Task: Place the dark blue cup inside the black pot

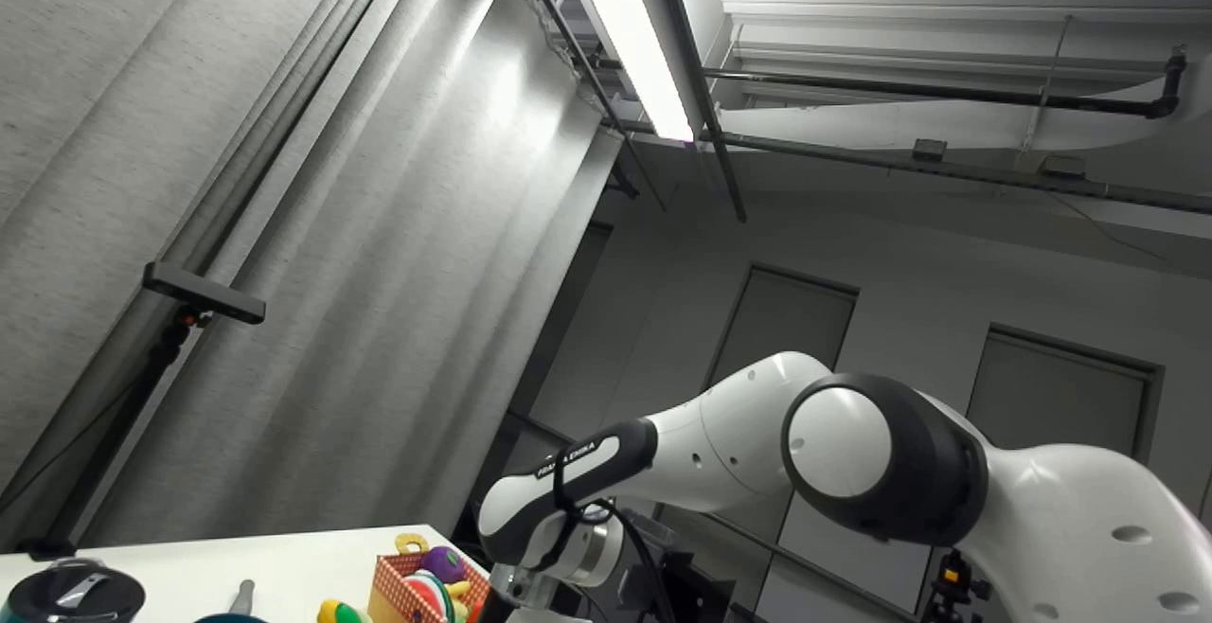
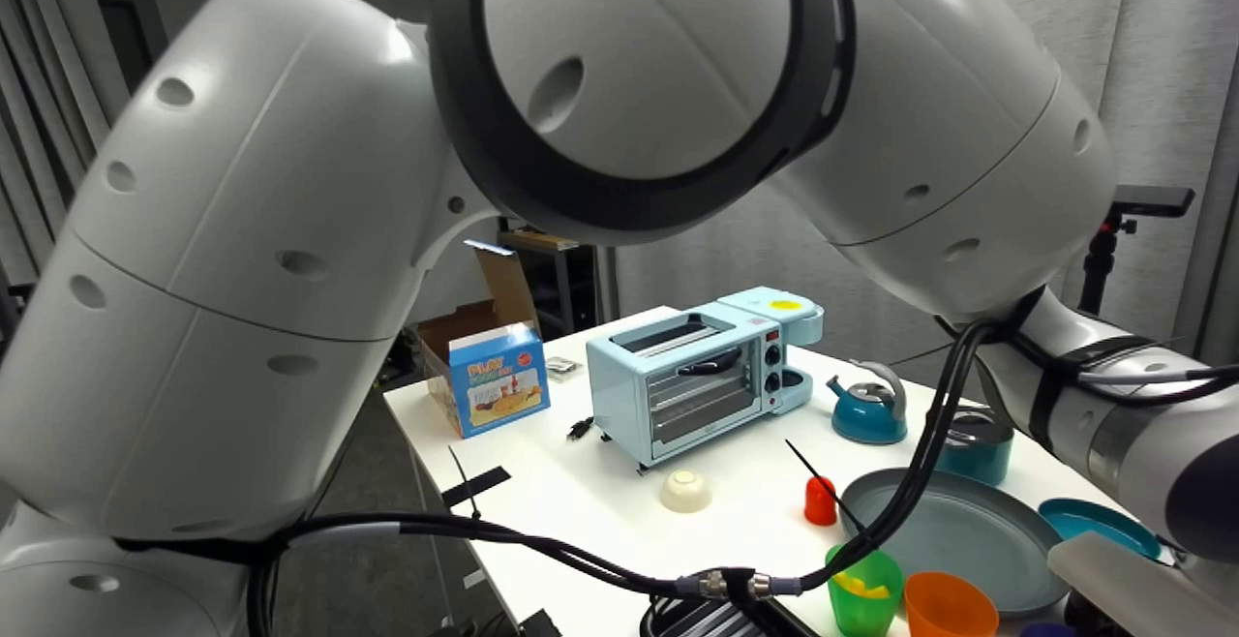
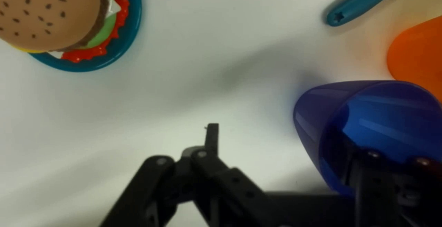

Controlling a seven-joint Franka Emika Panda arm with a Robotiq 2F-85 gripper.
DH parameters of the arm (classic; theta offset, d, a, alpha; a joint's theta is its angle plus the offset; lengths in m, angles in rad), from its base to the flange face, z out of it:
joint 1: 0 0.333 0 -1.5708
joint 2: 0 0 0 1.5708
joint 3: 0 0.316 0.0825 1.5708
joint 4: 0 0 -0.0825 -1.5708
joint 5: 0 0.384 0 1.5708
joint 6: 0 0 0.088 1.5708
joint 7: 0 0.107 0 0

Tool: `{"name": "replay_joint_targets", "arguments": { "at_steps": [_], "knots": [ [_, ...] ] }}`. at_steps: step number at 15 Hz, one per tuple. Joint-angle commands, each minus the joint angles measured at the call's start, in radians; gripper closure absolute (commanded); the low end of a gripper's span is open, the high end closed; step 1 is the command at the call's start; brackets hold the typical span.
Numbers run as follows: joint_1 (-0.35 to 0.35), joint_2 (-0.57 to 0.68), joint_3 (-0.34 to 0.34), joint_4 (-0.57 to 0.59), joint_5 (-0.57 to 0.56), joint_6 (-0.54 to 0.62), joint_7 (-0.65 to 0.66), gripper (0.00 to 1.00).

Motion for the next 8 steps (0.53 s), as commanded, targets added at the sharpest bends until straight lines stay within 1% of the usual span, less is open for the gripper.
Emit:
{"name": "replay_joint_targets", "arguments": {
  "at_steps": [1, 6, 7, 8],
  "knots": [
    [-0.019, 0.015, 0.014, 0.036, -0.011, -0.02, 0.021, 0.56],
    [-0.008, -0.017, 0.004, 0.016, -0.021, -0.011, 0.047, 0.93],
    [-0.005, -0.027, 0.004, 0.008, -0.023, -0.008, 0.051, 0.99],
    [0.0, -0.043, 0.004, -0.005, -0.026, -0.006, 0.055, 1.0]
  ]
}}
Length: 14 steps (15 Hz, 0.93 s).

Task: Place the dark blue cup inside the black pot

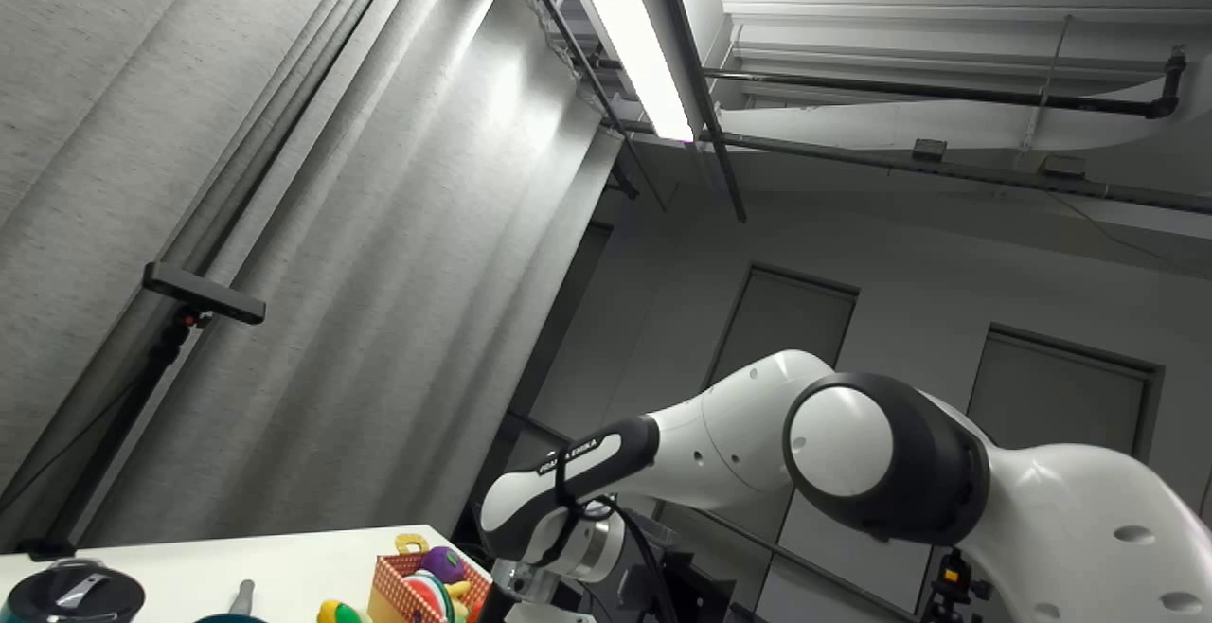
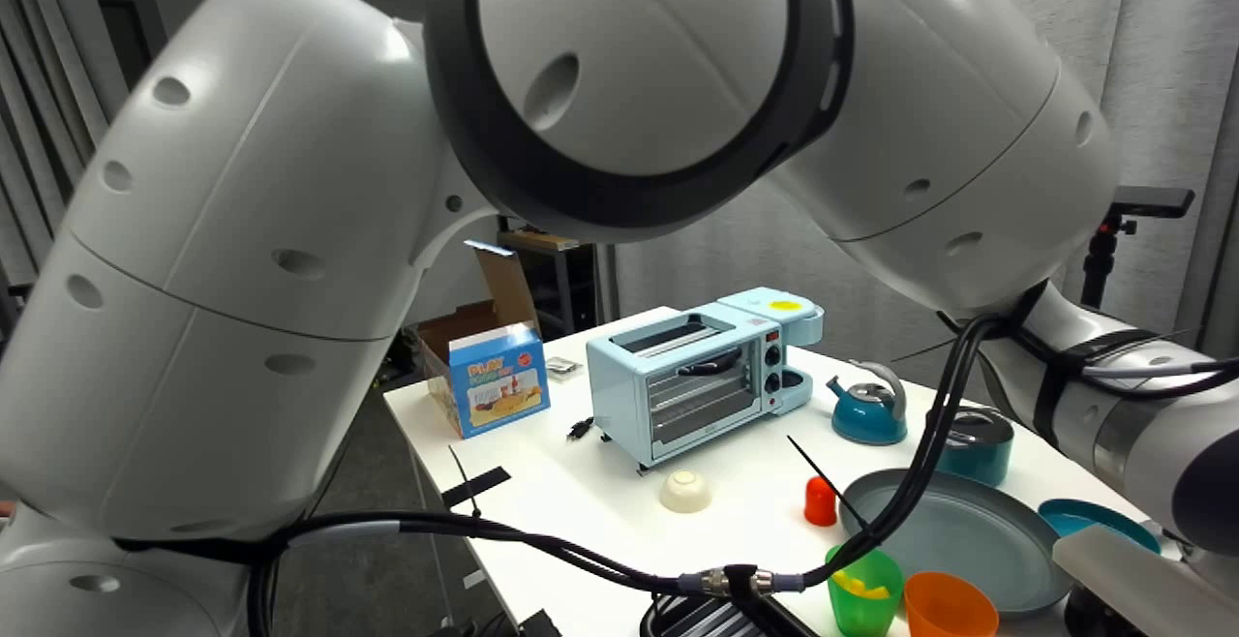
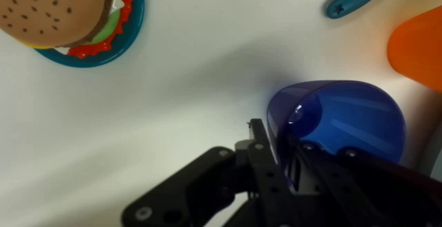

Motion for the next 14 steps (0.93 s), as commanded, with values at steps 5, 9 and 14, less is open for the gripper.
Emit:
{"name": "replay_joint_targets", "arguments": {
  "at_steps": [5, 9, 14],
  "knots": [
    [0.048, -0.113, -0.002, -0.061, -0.046, -0.022, 0.115, 0.99],
    [0.103, -0.173, -0.009, -0.081, -0.108, -0.021, 0.178, 0.99],
    [0.17, -0.219, -0.031, -0.069, -0.276, -0.005, 0.269, 0.99]
  ]
}}
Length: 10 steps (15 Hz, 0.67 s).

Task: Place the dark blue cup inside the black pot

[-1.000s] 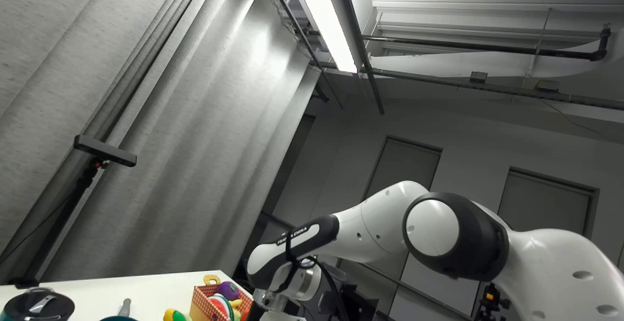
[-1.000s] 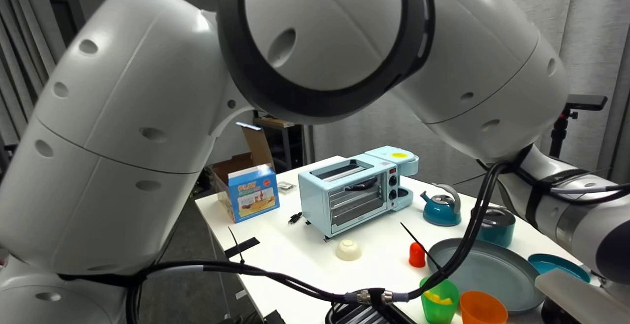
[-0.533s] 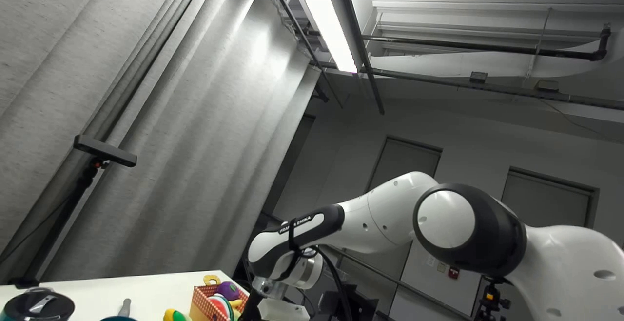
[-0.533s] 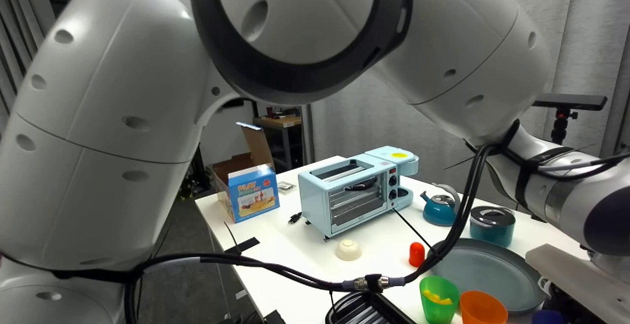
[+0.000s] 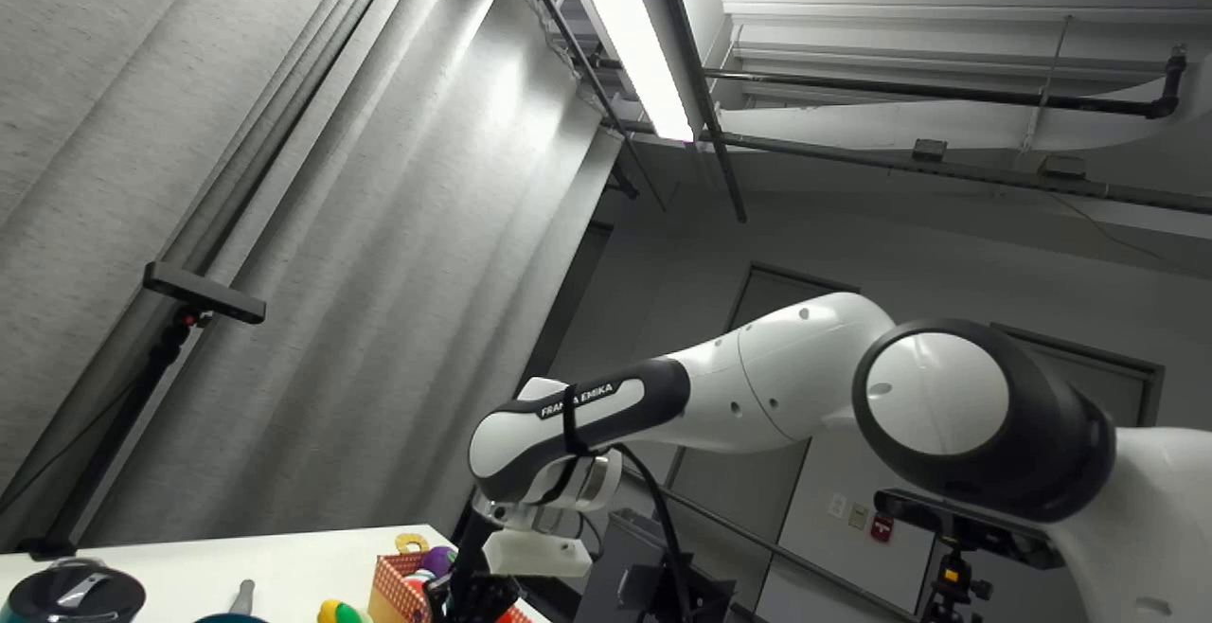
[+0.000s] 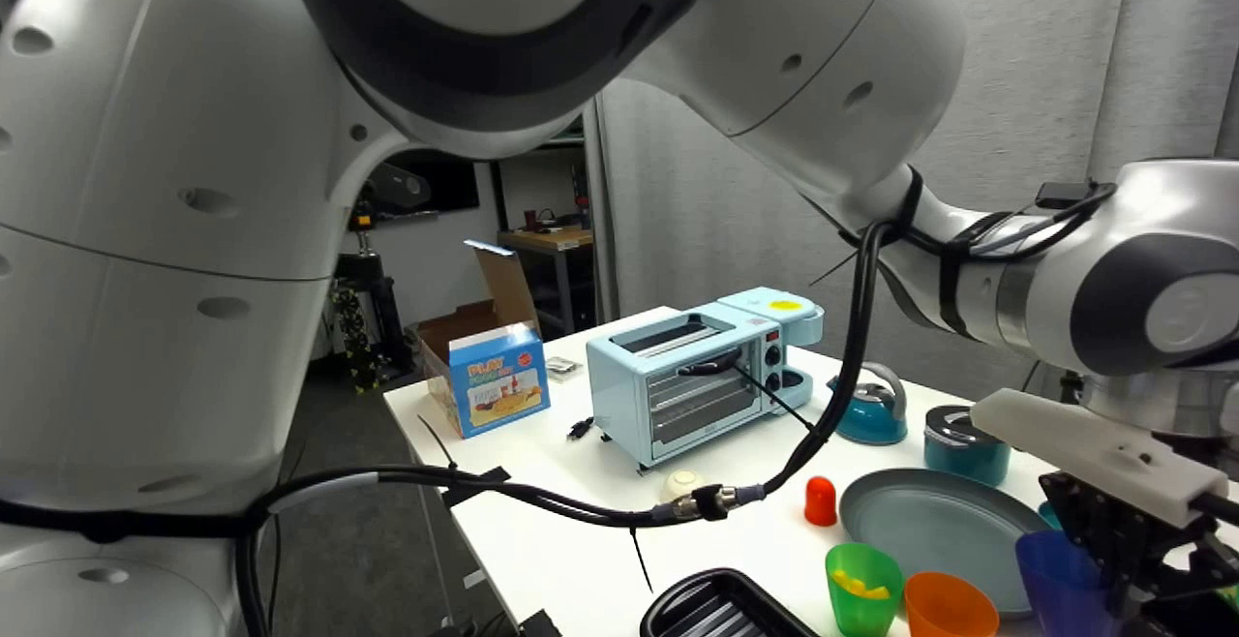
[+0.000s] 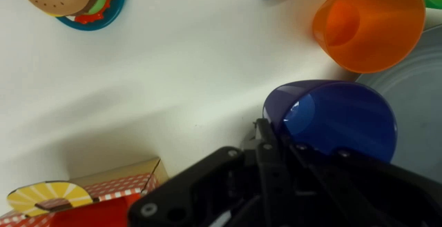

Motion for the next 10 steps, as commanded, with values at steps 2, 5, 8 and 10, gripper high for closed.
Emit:
{"name": "replay_joint_targets", "arguments": {
  "at_steps": [2, 5, 8, 10],
  "knots": [
    [0.065, -0.057, -0.042, -0.013, -0.198, 0.004, 0.094, 0.99],
    [0.095, -0.051, -0.072, 0.0, -0.361, -0.001, 0.152, 0.99],
    [0.134, -0.025, -0.109, 0.013, -0.558, -0.006, 0.24, 0.99],
    [0.152, -0.005, -0.124, 0.03, -0.666, -0.024, 0.284, 0.99]
  ]
}}
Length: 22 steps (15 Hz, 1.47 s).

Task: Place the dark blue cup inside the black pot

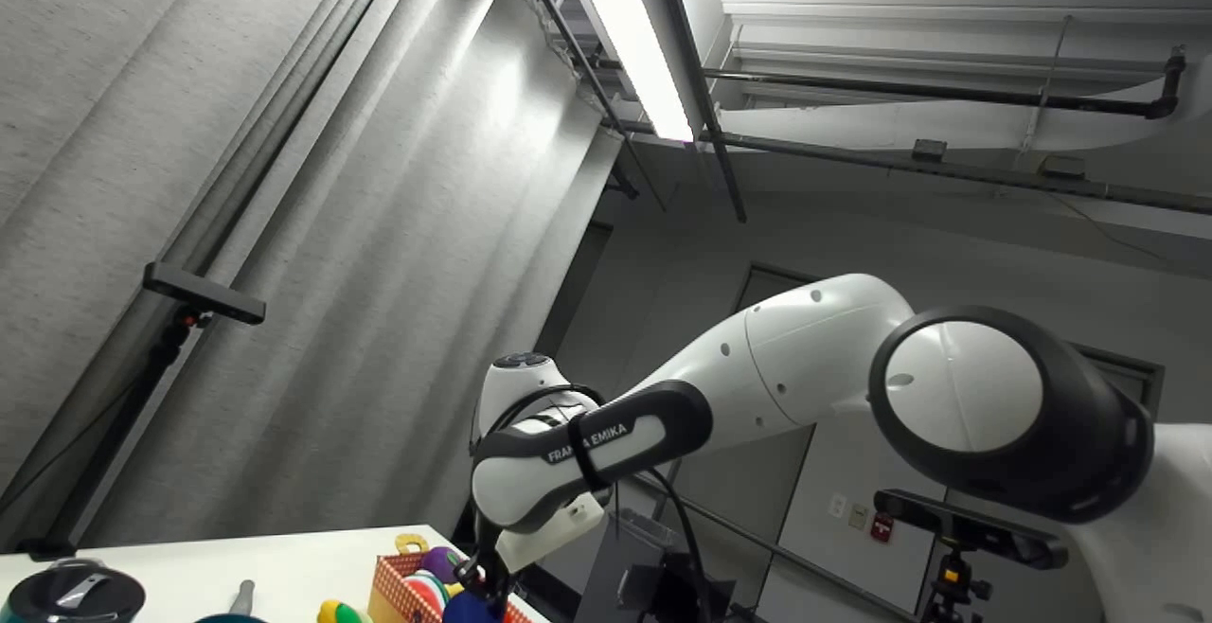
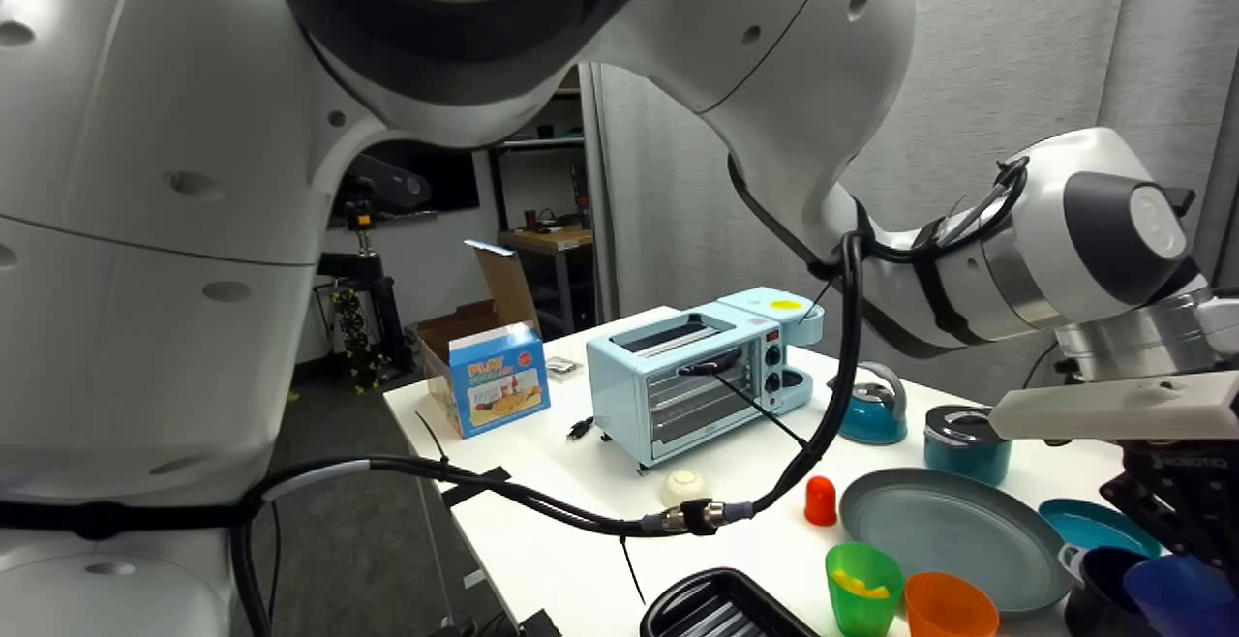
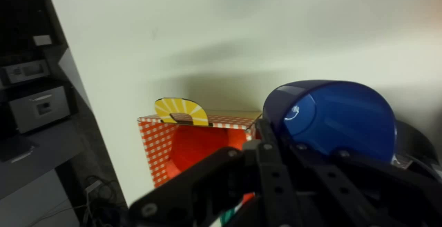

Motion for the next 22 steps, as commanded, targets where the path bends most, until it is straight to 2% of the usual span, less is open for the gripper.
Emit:
{"name": "replay_joint_targets", "arguments": {
  "at_steps": [1, 6, 11, 22],
  "knots": [
    [0.051, 0.035, -0.043, 0.033, -0.182, -0.033, 0.095, 0.99],
    [0.054, 0.083, -0.016, 0.074, -0.321, -0.063, 0.121, 0.99],
    [0.048, 0.108, 0.002, 0.098, -0.402, -0.052, 0.113, 0.99],
    [0.025, 0.125, 0.031, 0.114, -0.445, -0.004, 0.073, 0.99]
  ]
}}
